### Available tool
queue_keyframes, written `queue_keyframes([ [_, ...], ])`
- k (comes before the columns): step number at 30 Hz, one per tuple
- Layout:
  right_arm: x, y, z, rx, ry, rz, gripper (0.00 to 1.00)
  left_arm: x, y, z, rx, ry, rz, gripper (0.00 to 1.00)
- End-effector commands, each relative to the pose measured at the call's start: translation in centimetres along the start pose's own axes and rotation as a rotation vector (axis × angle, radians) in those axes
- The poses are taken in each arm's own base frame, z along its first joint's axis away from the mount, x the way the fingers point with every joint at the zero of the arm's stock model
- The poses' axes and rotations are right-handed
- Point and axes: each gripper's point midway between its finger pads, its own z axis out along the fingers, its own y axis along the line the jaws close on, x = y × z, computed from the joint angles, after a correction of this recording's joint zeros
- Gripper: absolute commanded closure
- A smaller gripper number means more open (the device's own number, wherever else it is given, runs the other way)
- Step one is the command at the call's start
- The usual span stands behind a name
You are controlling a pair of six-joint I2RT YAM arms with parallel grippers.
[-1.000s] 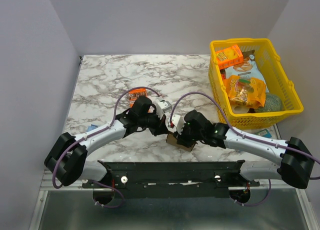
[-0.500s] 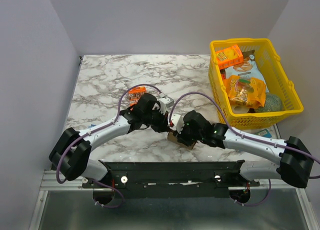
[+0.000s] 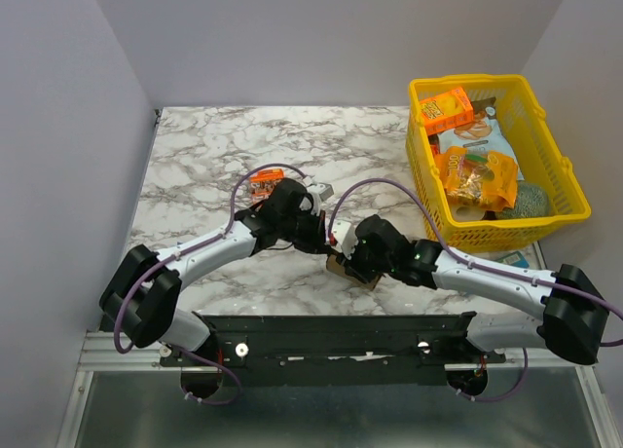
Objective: Fold the paper box
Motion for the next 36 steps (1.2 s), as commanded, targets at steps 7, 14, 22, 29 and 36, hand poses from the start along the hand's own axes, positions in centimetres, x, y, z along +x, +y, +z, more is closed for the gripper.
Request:
queue_keyframes([
  [7,0.6,-1.6,0.9,0.081,0.034,0.004,0.69,2.6,-0.4,0.1,0.019,-0.009,-0.099,1.0],
  [14,0.7,-1.7,1.0,0.086,0.045,0.004,0.69,3.4,0.1,0.2,-0.017,-0.062,-0.089,1.0],
  [22,0.7,-1.8,1.1,0.091,0.049,0.005,0.69,4.1,1.1,0.3,-0.078,-0.125,-0.018,1.0],
  [29,0.7,-2.0,1.1,0.097,0.05,0.006,0.69,5.0,2.4,0.3,-0.16,-0.153,0.066,1.0],
  [36,0.7,-2.2,1.0,0.104,0.05,0.009,0.69,5.7,3.6,-0.4,-0.217,-0.174,0.092,1.0],
])
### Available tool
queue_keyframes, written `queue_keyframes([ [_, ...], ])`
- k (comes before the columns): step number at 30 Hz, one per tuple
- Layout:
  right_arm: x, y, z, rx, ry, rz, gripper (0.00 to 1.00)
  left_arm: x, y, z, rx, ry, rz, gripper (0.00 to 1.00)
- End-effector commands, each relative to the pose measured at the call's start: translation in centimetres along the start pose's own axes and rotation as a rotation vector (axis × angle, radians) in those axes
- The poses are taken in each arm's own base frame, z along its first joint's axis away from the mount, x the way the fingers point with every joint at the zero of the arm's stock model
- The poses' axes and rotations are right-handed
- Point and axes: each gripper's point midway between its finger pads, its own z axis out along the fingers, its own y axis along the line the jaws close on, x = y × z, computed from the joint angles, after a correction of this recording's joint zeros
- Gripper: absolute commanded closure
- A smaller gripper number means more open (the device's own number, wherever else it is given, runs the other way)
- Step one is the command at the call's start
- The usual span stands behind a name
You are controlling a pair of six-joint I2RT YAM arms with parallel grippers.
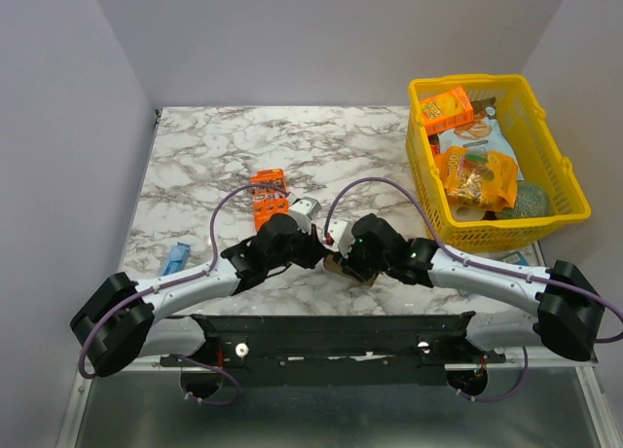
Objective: Fold the paper box
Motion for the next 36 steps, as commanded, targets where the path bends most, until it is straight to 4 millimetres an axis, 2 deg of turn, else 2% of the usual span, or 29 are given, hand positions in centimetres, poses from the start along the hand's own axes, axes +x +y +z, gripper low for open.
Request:
queue_keyframes([
  [1,1.2,-2.0,0.5,0.099,0.05,0.011,0.69,5.2,2.3,-1.2,-0.074,0.144,0.022,1.0],
  [10,1.3,-2.2,0.6,0.106,0.058,0.011,0.69,6.4,2.0,-0.7,-0.039,0.131,-0.002,1.0],
  [22,1.6,-2.8,0.7,0.136,0.074,0.027,0.69,8.8,3.9,-1.1,-0.113,0.141,0.002,1.0],
  [28,1.4,-3.1,0.6,0.148,0.076,0.031,0.69,8.4,5.5,-1.8,-0.193,0.119,0.049,1.0],
  [36,1.4,-3.2,0.9,0.146,0.09,0.035,0.69,7.6,5.9,-2.1,-0.21,0.097,0.091,1.0],
])
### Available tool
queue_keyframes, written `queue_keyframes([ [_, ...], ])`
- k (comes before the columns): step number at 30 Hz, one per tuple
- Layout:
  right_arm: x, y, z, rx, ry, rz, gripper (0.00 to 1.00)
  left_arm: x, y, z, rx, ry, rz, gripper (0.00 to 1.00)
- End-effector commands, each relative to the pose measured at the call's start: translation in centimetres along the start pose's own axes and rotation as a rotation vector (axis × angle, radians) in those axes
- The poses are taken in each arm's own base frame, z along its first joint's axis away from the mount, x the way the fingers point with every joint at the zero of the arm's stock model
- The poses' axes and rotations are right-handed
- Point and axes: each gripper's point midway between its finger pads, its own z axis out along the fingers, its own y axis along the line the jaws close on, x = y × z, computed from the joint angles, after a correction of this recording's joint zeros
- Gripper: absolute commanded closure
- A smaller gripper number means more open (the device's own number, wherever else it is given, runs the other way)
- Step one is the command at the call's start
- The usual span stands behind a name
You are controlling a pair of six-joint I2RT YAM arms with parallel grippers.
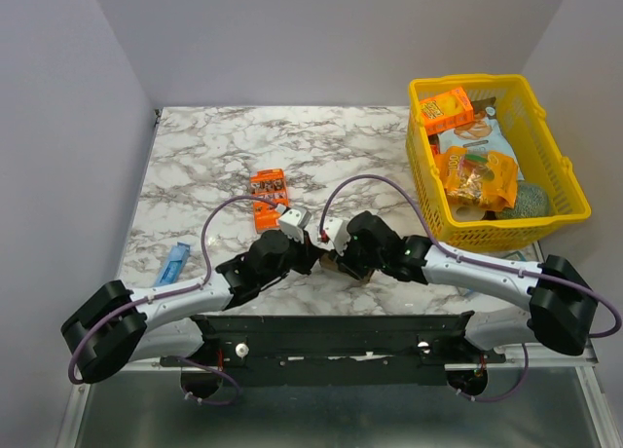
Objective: Fold the paper box
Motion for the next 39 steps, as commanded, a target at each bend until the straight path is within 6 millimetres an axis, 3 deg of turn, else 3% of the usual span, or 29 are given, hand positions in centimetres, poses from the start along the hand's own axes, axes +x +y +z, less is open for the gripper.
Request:
queue_keyframes([
  [1,2.0,-3.1,0.1,0.145,0.09,0.037,0.69,7.1,4.4,-2.1,-0.145,0.243,0.08,1.0],
  [10,2.3,-4.1,-0.1,0.176,0.097,0.059,0.69,7.4,5.4,-1.8,-0.208,0.243,0.084,1.0],
  [16,1.4,-4.4,-0.2,0.164,0.075,0.075,0.69,7.7,5.2,-1.5,-0.199,0.262,0.101,1.0],
  [20,0.1,-3.8,-0.7,0.128,0.044,0.101,0.6,7.2,5.5,-1.5,-0.238,0.261,0.102,1.0],
  [24,-1.3,-3.4,-1.8,0.108,0.0,0.149,0.42,6.8,5.8,-1.5,-0.281,0.259,0.101,1.0],
  [31,-2.9,-3.5,-4.1,0.125,-0.046,0.242,0.26,5.9,5.3,-0.7,-0.301,0.258,0.123,1.0],
  [34,-2.2,-4.8,-5.3,0.189,-0.03,0.364,0.25,5.9,5.4,-0.5,-0.317,0.277,0.143,1.0],
  [39,-0.2,-5.0,-8.0,0.176,-0.04,0.505,0.34,6.2,5.5,-0.4,-0.331,0.301,0.159,1.0],
])
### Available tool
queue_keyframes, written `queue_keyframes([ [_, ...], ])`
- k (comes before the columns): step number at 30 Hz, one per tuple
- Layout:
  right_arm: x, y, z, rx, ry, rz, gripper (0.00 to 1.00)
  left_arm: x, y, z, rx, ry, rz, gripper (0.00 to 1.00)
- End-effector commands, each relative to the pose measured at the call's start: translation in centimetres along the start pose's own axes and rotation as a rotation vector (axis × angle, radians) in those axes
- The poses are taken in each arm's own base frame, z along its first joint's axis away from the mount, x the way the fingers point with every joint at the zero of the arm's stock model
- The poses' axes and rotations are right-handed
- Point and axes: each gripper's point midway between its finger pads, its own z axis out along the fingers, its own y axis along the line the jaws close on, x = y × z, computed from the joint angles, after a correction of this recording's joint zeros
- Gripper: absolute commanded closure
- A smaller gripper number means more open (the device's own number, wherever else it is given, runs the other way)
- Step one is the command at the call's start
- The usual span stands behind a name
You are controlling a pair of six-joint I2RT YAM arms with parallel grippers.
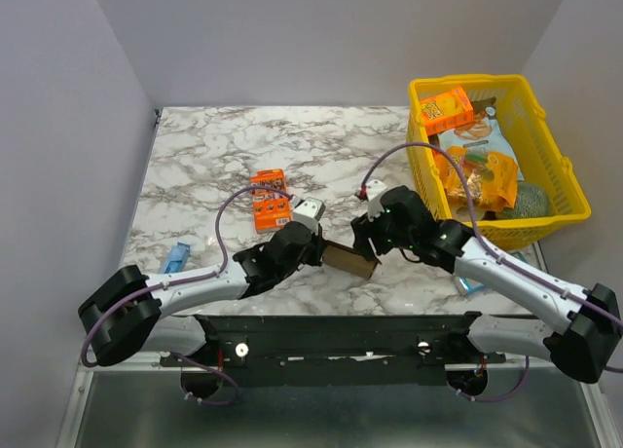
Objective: Fold the paper box
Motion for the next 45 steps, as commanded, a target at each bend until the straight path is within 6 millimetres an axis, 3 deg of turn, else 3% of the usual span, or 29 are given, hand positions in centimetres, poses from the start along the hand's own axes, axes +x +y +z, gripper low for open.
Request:
queue_keyframes([
  [1,2.0,-1.3,-2.8,0.04,0.033,0.161,0.36,7.6,4.9,-1.3,-0.172,0.268,0.124,1.0],
  [5,4.6,-1.7,-3.9,0.07,0.101,0.199,0.4,7.5,4.7,-0.9,-0.174,0.264,0.129,1.0],
  [15,6.1,-1.5,-3.4,0.07,0.165,0.252,0.55,7.7,4.5,-0.8,-0.186,0.262,0.102,1.0],
  [25,7.0,-1.8,-2.6,0.092,0.209,0.261,0.6,7.6,4.1,-0.7,-0.18,0.251,0.084,1.0],
  [33,6.4,-1.6,-1.7,0.083,0.194,0.271,0.66,7.3,4.1,-0.8,-0.182,0.243,0.087,1.0],
  [36,6.2,-1.5,-1.5,0.078,0.185,0.287,0.72,7.3,4.1,-0.8,-0.183,0.244,0.087,1.0],
  [37,6.2,-1.5,-1.4,0.079,0.185,0.295,0.8,7.3,4.1,-0.8,-0.185,0.243,0.088,1.0],
  [43,6.1,-0.8,-0.9,0.048,0.171,0.345,0.99,7.3,4.1,-0.8,-0.192,0.244,0.09,1.0],
  [45,5.9,-0.6,-0.8,0.034,0.159,0.367,0.99,7.4,4.3,-0.8,-0.205,0.244,0.094,1.0],
])
